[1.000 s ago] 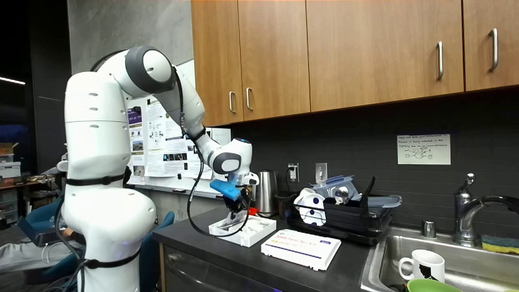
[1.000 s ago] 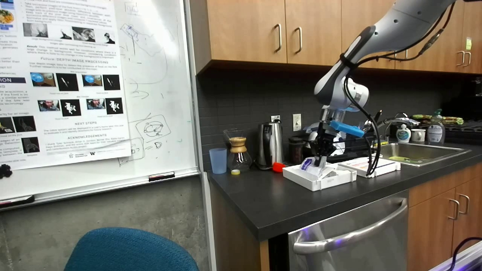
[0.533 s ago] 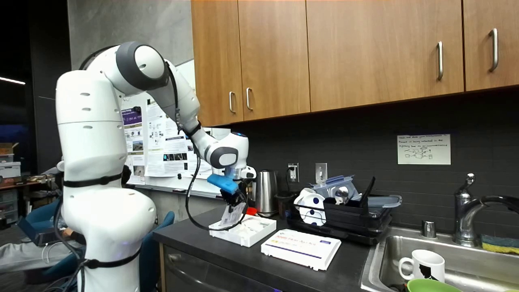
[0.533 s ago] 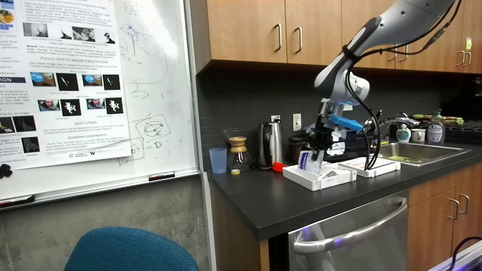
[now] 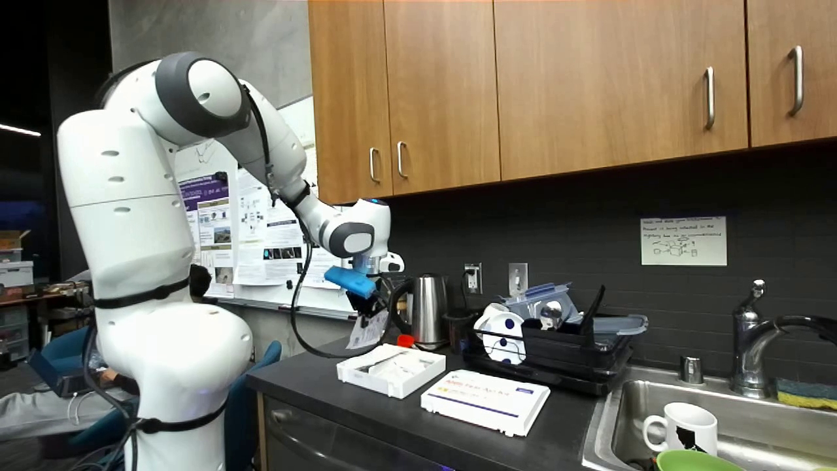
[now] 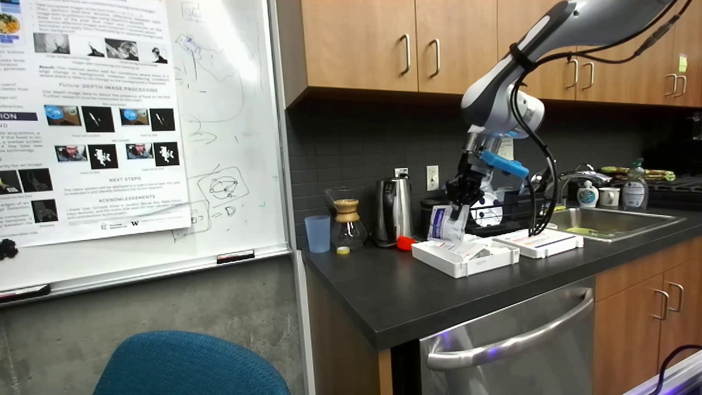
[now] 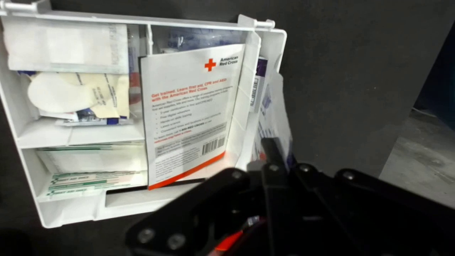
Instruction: Remove a white packet from the box on the left and put it on the counter
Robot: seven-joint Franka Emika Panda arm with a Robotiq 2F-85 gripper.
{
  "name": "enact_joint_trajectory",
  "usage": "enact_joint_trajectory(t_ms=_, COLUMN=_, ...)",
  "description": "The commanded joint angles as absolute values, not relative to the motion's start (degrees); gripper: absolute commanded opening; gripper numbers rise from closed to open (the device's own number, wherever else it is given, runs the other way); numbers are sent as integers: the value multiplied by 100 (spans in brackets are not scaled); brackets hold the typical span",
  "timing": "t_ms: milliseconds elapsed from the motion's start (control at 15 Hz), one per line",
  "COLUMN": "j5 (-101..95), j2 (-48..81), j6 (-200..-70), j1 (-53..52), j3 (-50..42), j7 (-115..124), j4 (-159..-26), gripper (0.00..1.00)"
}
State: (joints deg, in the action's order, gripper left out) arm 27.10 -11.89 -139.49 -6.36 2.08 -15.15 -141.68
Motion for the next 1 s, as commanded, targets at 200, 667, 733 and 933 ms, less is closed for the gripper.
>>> enact_joint_trajectory(t_ms=200, j5=2854, j2=-1785, j6=-13742, j1=-952, j3=178, j7=-1568, j4=-14447, gripper=0)
enact_joint_trajectory(t_ms=667, j5=3388, j2=-1693, j6=-13770, j1=-1378, j3=191, j7=-2002, j4=-14535, gripper=0)
enact_joint_trajectory(t_ms=733, j5=3430, j2=-1657, j6=-13776, j1=-1420, j3=201, j7=-2061, j4=-14521, gripper=0)
enact_joint_trajectory(t_ms=933, j5=3641, j2=-1493, j6=-13766, j1=-1548, j3=217, j7=-2291, j4=-14450, gripper=0)
